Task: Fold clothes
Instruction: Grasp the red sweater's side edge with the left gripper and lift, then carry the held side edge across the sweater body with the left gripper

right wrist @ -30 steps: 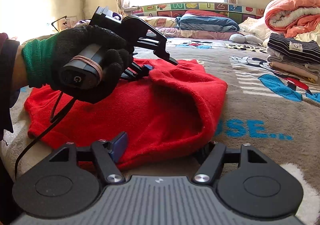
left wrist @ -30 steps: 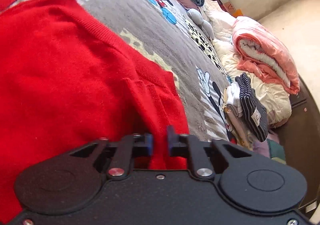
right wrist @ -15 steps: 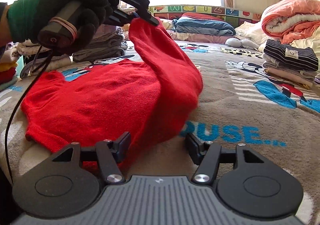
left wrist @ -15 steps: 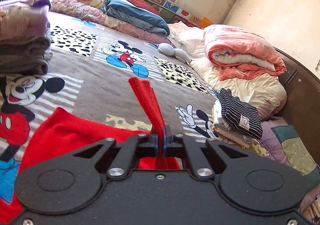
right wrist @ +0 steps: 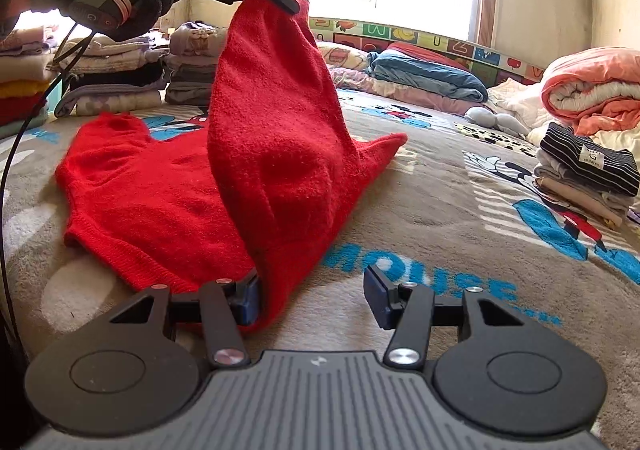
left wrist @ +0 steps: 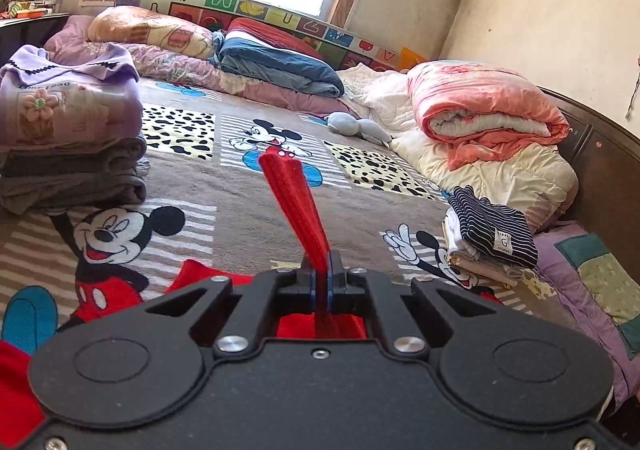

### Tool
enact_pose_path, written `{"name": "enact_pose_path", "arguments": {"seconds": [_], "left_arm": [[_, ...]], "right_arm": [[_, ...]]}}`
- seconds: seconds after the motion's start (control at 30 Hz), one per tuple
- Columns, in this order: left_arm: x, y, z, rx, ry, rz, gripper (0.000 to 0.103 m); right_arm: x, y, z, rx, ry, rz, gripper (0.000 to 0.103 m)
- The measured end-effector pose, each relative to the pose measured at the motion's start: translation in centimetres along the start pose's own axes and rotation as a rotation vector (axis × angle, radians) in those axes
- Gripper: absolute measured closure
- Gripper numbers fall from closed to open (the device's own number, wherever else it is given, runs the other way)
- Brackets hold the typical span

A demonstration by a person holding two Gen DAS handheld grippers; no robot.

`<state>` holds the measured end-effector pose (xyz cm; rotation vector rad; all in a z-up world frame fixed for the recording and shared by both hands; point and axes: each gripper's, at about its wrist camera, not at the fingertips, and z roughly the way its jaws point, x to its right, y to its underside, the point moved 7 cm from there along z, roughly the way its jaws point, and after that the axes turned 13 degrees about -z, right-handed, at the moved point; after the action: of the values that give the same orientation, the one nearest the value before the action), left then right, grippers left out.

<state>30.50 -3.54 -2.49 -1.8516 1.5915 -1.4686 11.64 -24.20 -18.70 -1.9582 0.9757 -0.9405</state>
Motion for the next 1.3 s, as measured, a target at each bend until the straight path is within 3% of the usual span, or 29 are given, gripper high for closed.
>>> {"name": "enact_pose_path", "arguments": {"seconds": [0.2, 0.4, 0.6, 0.87, 1.03, 1.3], "left_arm": [[-4.2, 0.9, -1.5, 0.018, -0.061, -0.016, 0.101], [-9.5, 3.2, 0.2, -0.032, -0.163, -0.050, 0.101], [-9.7, 3.1, -1.1, 0.002, -0.117, -0.078, 0.101], [-7.3, 0.8, -2.9, 0.052, -0.050, -0.027, 0.101], [-8.6, 1.3, -3.6, 0.079, -0.056, -0.055, 0.101], [-12.6, 3.6, -0.7, 0.013, -0.150, -0.103, 0.101]], "right_arm": [[-0.4, -0.3, -0.2, 0.004, -0.003, -0.042, 0.050], [-1.5, -0.6, -0.7, 0.020, -0.015, -0.108, 0.051], [-2.2, -0.8, -0.8, 0.023, -0.018, -0.160, 0.051], [-2.9, -0.8, -1.0, 0.027, -0.027, -0.212, 0.052], [-3.0, -0.7, -1.2, 0.023, -0.034, -0.228, 0.052], [-3.4, -0.7, -1.7, 0.028, -0.050, -0.261, 0.056]]}}
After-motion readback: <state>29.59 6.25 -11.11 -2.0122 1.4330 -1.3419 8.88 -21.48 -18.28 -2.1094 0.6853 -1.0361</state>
